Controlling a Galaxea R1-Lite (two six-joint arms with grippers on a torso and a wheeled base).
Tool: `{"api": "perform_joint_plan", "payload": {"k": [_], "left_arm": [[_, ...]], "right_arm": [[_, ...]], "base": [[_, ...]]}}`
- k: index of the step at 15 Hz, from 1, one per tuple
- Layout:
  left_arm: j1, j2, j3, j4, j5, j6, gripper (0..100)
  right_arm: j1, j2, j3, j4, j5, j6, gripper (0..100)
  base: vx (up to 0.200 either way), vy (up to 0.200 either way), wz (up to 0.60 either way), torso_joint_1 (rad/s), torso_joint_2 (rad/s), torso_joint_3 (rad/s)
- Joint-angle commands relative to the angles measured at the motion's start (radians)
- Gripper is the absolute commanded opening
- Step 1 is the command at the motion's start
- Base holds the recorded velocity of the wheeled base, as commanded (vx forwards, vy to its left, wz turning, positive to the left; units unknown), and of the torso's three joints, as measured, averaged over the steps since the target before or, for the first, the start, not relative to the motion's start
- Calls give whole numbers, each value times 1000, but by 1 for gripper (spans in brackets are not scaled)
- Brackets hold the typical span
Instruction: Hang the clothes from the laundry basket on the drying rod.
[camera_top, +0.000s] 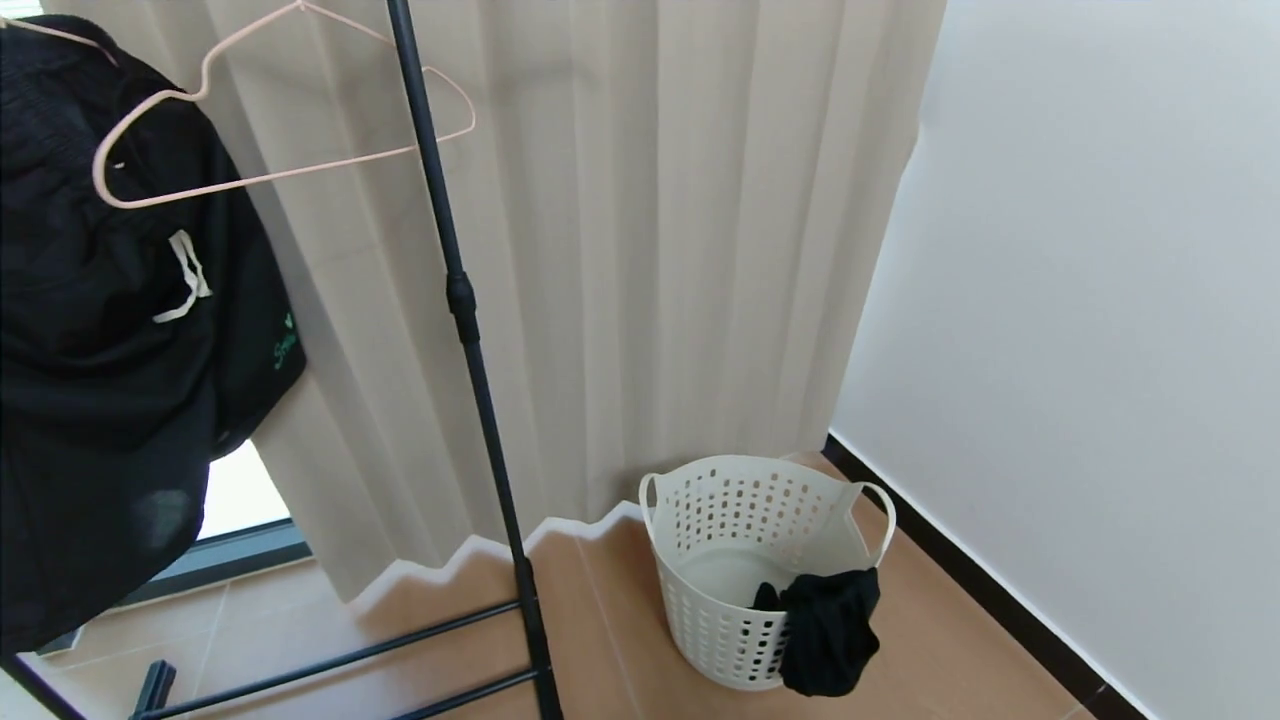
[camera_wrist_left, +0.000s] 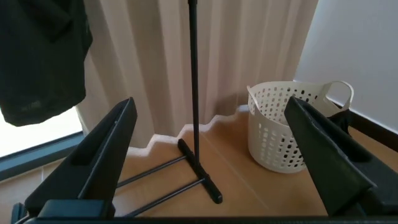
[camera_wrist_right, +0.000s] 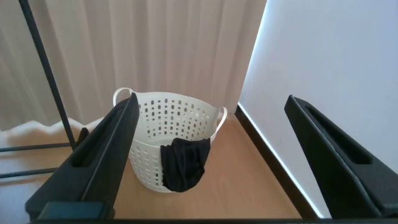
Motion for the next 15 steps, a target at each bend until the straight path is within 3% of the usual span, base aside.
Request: {"api": "perform_joint_plan", "payload": {"k": [1, 3, 8, 11, 15], "left_arm": [[1, 0, 0, 0, 0, 0, 100], [1, 0, 0, 0, 0, 0, 100], [1, 0, 0, 0, 0, 0, 100], [1, 0, 0, 0, 0, 0, 100], [1, 0, 0, 0, 1, 0, 100]], "right_arm": [[0, -1, 0, 0, 0, -1, 100], [0, -1, 0, 0, 0, -1, 100], [0, -1, 0, 0, 0, -1, 100], [-1, -1, 0, 0, 0, -1, 100], [0, -1, 0, 0, 0, -1, 100]], "base": [[200, 0, 0, -12, -2, 2], [200, 0, 0, 12, 7, 2], [0, 0, 0, 0, 0, 0], [0, -200, 0, -2, -1, 5], [0, 0, 0, 0, 0, 0]]}}
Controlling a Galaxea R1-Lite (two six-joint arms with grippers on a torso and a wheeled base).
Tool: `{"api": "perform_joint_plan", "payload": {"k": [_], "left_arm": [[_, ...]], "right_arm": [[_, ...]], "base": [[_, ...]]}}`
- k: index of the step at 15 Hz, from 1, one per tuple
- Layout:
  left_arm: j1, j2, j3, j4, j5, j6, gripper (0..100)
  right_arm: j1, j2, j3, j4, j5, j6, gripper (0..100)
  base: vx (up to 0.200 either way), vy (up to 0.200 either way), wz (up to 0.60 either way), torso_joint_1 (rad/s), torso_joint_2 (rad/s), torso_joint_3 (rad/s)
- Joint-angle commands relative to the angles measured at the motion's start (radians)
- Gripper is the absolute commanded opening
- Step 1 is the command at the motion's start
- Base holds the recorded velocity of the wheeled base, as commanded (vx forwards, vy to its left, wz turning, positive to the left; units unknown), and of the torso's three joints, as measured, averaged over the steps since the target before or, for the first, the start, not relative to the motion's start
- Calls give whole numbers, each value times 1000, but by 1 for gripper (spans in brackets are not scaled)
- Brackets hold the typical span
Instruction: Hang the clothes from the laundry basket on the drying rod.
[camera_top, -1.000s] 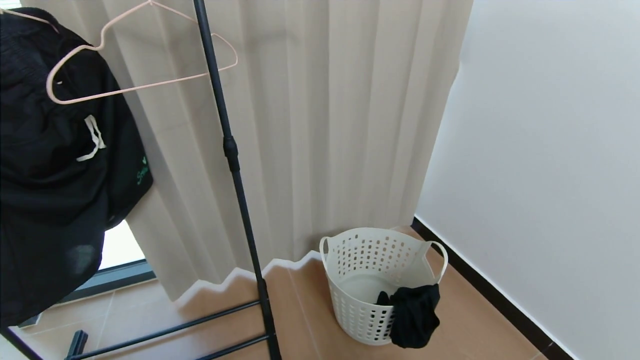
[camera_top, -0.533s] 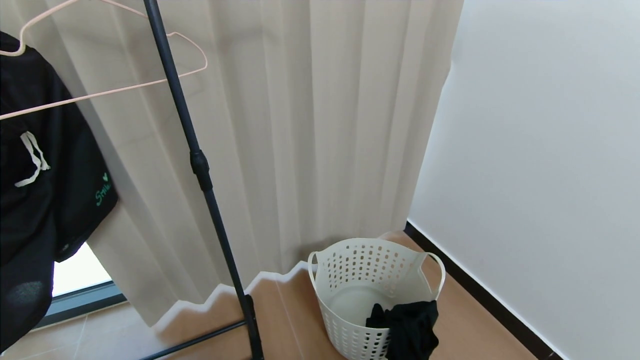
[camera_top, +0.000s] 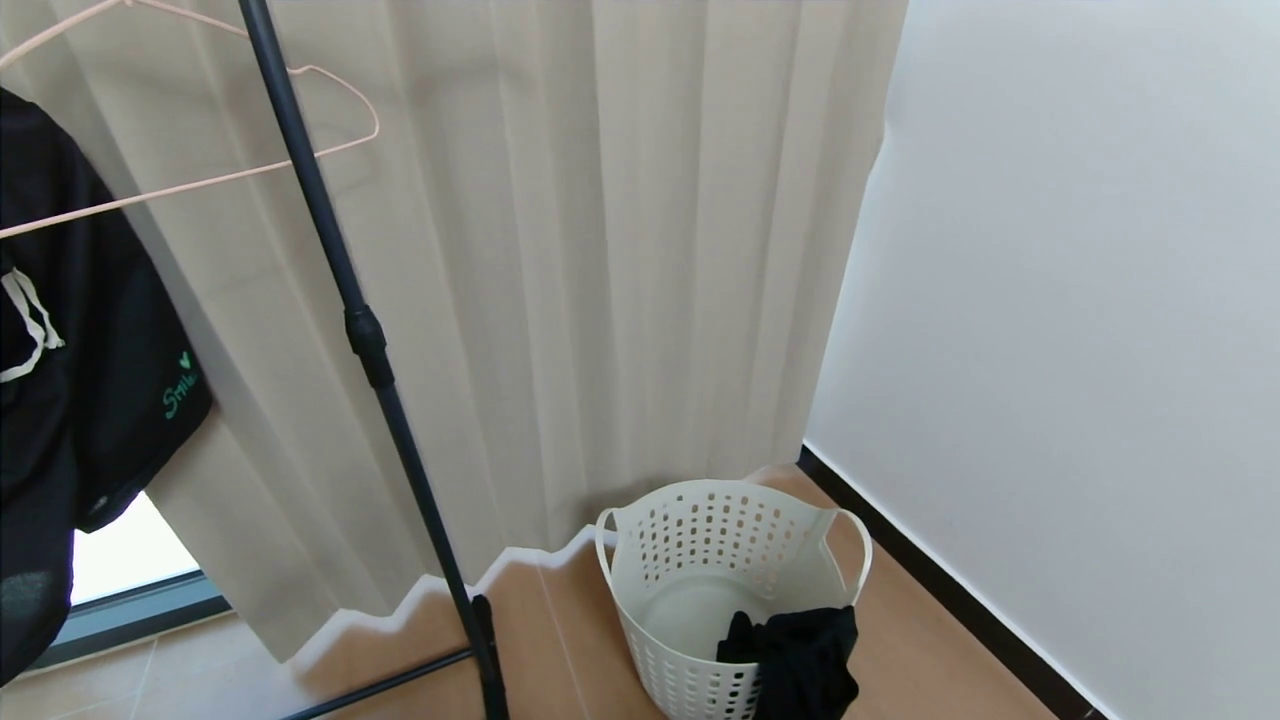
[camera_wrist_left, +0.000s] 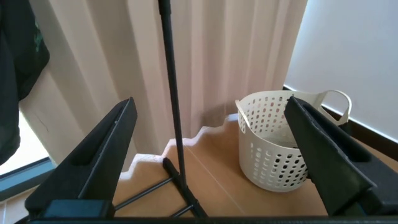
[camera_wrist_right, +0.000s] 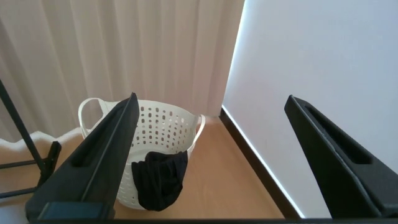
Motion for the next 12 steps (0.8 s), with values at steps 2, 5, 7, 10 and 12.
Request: {"api": "perform_joint_plan", "payload": {"k": [2, 5, 7, 10, 12], "left_arm": [[1, 0, 0, -3, 1, -1, 100], [1, 0, 0, -3, 1, -1, 100], [1, 0, 0, -1, 1, -1, 100], [1, 0, 0, -1, -1, 0, 100], [1, 0, 0, -1, -2, 0, 100]], "right_arm": [[0, -1, 0, 1, 0, -1, 100], [-1, -1, 0, 1, 0, 0, 100], [0, -1, 0, 1, 0, -1, 100], [0, -1, 0, 1, 0, 0, 100], [0, -1, 0, 1, 0, 0, 100]], "base": [[0, 0, 0, 0, 0, 0], [0, 0, 0, 2, 101, 101], [0, 0, 0, -2, 222, 237], [0, 0, 0, 3, 55, 52], [0, 0, 0, 0, 0, 0]]}}
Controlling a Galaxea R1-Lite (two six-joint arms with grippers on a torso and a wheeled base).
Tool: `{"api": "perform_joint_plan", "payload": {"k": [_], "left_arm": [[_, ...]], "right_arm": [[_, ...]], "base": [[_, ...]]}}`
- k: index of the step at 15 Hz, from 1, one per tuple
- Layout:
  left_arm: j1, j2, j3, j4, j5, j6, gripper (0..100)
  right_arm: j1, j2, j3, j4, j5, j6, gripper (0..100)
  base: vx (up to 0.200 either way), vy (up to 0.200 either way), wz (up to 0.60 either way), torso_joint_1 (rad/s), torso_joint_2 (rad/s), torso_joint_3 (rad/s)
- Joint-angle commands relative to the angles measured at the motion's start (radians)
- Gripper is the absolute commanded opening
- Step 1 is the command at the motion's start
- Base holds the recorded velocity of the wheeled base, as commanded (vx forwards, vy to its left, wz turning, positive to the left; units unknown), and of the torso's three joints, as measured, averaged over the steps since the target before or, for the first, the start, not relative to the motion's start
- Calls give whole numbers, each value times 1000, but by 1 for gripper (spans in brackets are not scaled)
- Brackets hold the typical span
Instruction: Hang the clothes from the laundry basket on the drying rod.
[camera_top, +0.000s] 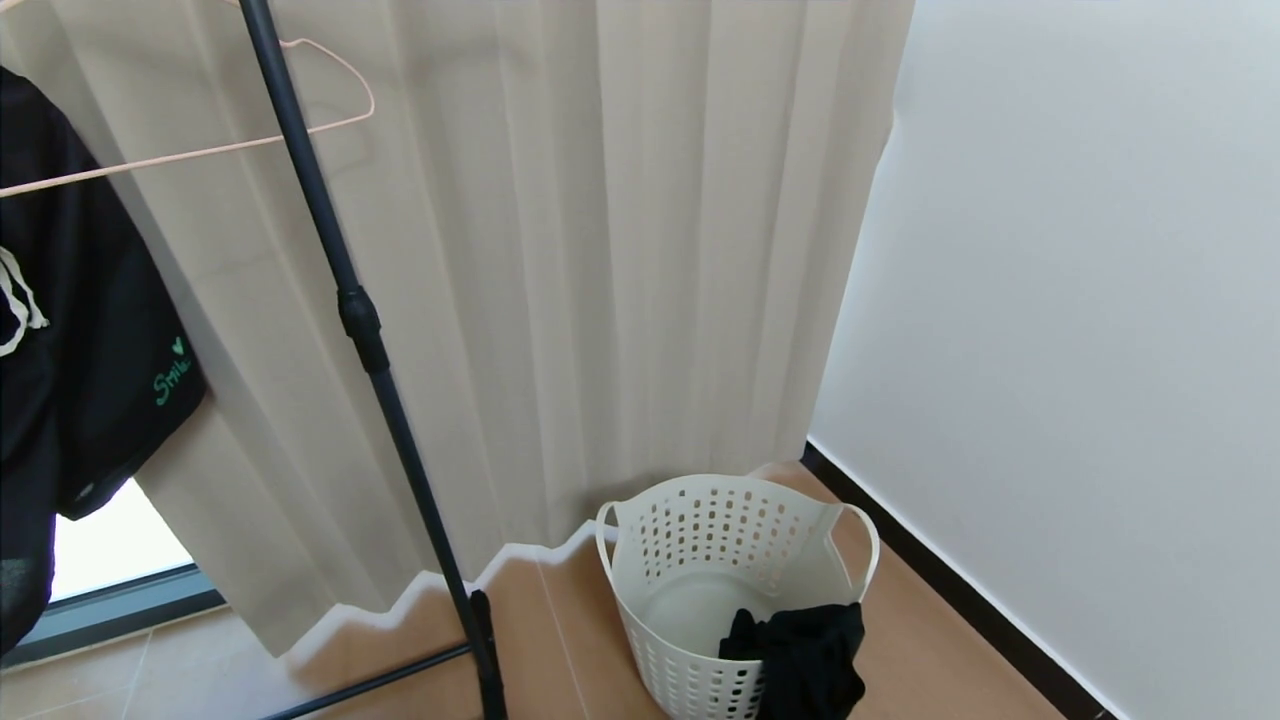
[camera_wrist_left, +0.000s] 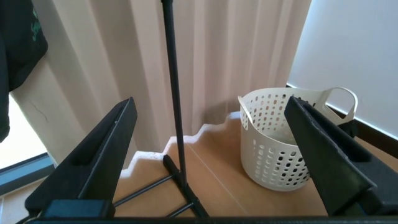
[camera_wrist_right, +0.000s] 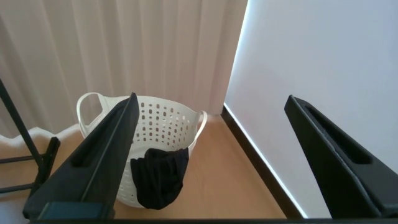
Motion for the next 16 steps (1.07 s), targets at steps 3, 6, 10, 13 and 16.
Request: {"api": "perform_joint_plan", "payload": {"k": [3, 6, 10, 13, 16], "left_arm": [[0, 0, 0, 0, -1, 0, 100], [0, 0, 0, 0, 1, 0, 100], [0, 0, 0, 0, 1, 0, 100], [0, 0, 0, 0, 1, 0, 100], [0, 0, 0, 0, 1, -2, 100]], "right_arm": [[0, -1, 0, 0, 0, 0, 100], [0, -1, 0, 0, 0, 0, 100], [0, -1, 0, -1, -1, 0, 100], [0, -1, 0, 0, 0, 0, 100], [0, -1, 0, 0, 0, 0, 100]], "base": [[0, 0, 0, 2, 0, -81], [0, 0, 0, 9, 170, -12], [0, 0, 0, 6, 46, -149], [0, 0, 0, 1, 4, -193], [0, 0, 0, 4, 6, -201]]}}
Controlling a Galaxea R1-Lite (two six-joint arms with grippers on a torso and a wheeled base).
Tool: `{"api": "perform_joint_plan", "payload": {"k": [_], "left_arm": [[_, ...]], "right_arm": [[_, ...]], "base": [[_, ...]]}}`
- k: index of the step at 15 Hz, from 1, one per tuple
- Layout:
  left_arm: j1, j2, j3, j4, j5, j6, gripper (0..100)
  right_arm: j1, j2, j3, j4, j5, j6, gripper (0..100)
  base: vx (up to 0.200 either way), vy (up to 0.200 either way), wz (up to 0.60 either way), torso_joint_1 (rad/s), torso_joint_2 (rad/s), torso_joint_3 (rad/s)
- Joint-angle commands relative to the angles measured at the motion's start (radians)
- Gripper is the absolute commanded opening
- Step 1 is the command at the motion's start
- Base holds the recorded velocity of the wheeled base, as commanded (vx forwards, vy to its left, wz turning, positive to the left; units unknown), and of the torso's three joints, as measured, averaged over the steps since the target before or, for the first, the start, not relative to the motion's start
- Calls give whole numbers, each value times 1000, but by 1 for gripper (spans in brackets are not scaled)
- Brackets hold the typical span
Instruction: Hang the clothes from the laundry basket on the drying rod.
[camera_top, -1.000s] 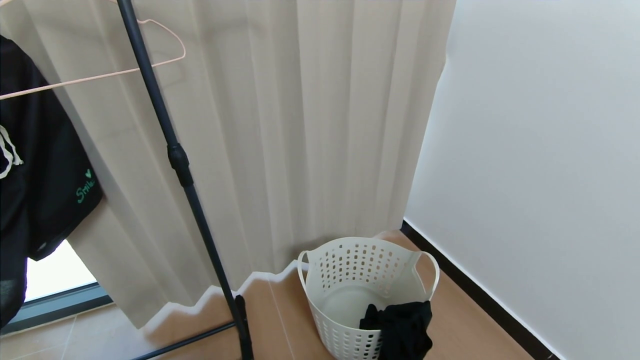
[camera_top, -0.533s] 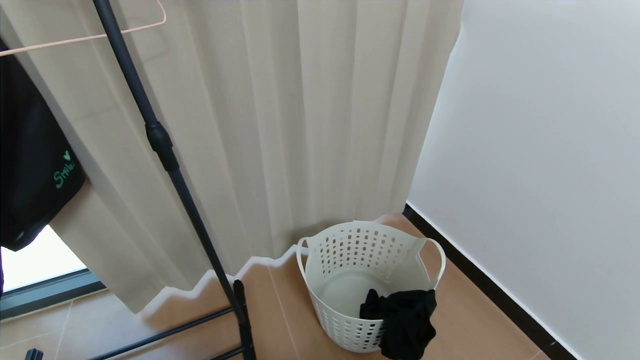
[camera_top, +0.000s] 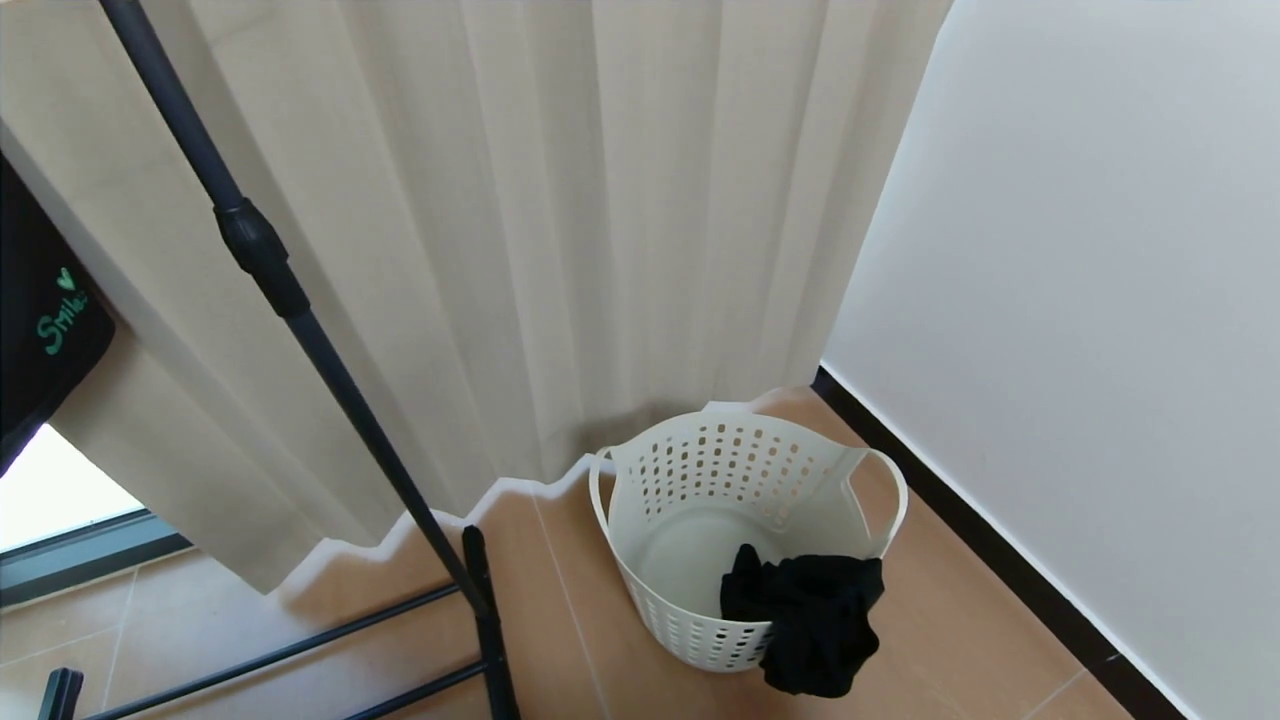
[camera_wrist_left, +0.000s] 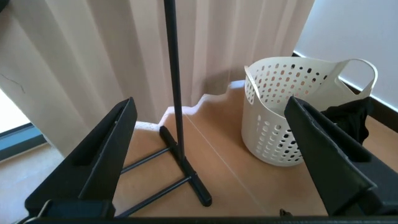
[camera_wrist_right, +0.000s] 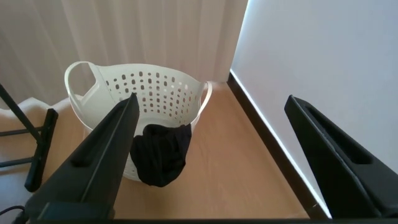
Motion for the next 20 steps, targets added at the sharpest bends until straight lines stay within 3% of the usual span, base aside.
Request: {"api": "perform_joint_plan", "payload": {"k": [1, 20], "left_arm": [[0, 0, 0, -2, 0, 0, 100], [0, 0, 0, 0, 0, 2, 100]], "right_arm": [[0, -1, 0, -1, 1, -1, 100], [0, -1, 0, -7, -4, 1, 100]], "base": [[0, 0, 0, -2, 2, -198], [0, 0, 0, 3, 3, -199]]}}
